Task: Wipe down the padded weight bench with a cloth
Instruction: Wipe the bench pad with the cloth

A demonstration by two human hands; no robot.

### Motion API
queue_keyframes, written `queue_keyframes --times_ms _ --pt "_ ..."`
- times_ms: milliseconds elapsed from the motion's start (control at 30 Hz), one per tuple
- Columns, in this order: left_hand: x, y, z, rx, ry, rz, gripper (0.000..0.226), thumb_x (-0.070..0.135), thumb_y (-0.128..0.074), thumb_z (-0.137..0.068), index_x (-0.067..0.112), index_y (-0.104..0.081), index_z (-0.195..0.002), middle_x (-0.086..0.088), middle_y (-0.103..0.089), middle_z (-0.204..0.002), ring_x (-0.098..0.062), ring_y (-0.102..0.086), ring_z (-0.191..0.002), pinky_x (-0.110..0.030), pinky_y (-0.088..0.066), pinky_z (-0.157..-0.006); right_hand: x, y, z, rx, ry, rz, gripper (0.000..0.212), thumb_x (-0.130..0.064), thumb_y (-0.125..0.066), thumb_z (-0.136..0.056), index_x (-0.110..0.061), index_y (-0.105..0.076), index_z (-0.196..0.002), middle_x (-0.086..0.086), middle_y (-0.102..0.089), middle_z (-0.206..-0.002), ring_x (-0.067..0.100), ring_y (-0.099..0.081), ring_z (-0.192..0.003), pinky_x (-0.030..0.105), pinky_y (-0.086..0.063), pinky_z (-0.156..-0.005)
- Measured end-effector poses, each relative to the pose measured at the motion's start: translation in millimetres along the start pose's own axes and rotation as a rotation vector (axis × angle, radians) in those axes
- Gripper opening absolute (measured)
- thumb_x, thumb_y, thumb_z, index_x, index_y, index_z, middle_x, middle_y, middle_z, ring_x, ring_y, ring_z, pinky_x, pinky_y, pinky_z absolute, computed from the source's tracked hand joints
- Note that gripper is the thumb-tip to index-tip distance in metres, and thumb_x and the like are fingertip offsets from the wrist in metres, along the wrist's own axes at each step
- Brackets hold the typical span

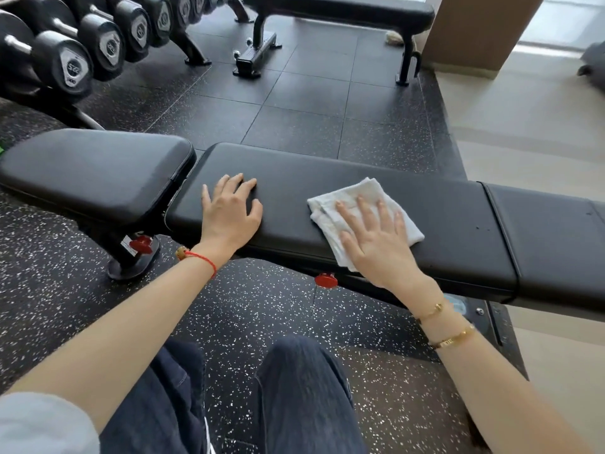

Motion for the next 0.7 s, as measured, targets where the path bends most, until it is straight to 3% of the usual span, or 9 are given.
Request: queue_keyframes --times_ms 133,233,500,700 --pt "30 -1 14 0.012 -0.018 0.077 0.045 0.027 -0.052 -0.091 0.020 -0.055 -0.136 -0.005 -0.046 -0.149 -0.024 -0.031 -0.144 -0.056 -0.013 -0.120 58 7 -3 0.005 -0.209 -0.010 0.053 -0.048 -0.016 -0.103 -0.047 -0.001 -0.154 -0.002 0.003 -0.166 0.030 0.009 -0.151 0.053 0.007 -0.119" --pt "67 -8 23 0.001 -0.074 0.103 0.045 0.026 -0.050 -0.092 0.020 -0.053 -0.137 -0.003 -0.045 -0.149 -0.022 -0.030 -0.143 -0.054 -0.013 -0.120 67 13 -22 -0.011 -0.325 -0.038 0.053 -0.045 -0.018 -0.103 -0.044 -0.005 -0.155 0.000 0.003 -0.166 0.032 0.011 -0.150 0.056 0.009 -0.118" --pt "132 -36 27 -0.057 -0.166 0.067 0.047 0.028 -0.046 -0.095 0.023 -0.047 -0.142 -0.002 -0.041 -0.152 -0.024 -0.027 -0.144 -0.057 -0.008 -0.120 62 4 35 0.055 -0.219 -0.033 0.053 -0.052 -0.015 -0.101 -0.050 -0.002 -0.153 -0.005 0.003 -0.166 0.029 0.006 -0.151 0.052 0.009 -0.119" --pt "133 -46 26 -0.063 -0.181 0.020 0.046 0.031 -0.042 -0.094 0.023 -0.048 -0.139 -0.003 -0.043 -0.150 -0.025 -0.029 -0.142 -0.061 -0.011 -0.119 136 13 54 0.018 -0.452 -0.045 0.053 -0.051 -0.013 -0.101 -0.050 -0.003 -0.153 -0.004 0.005 -0.166 0.027 0.009 -0.151 0.049 0.013 -0.119"
Point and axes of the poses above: each hand's wrist, its own z-axis away from the middle knuckle, its own y-axis out of the back of the hand, x = y × z, the point moved 5 cm from there along -z, towards the middle knuckle
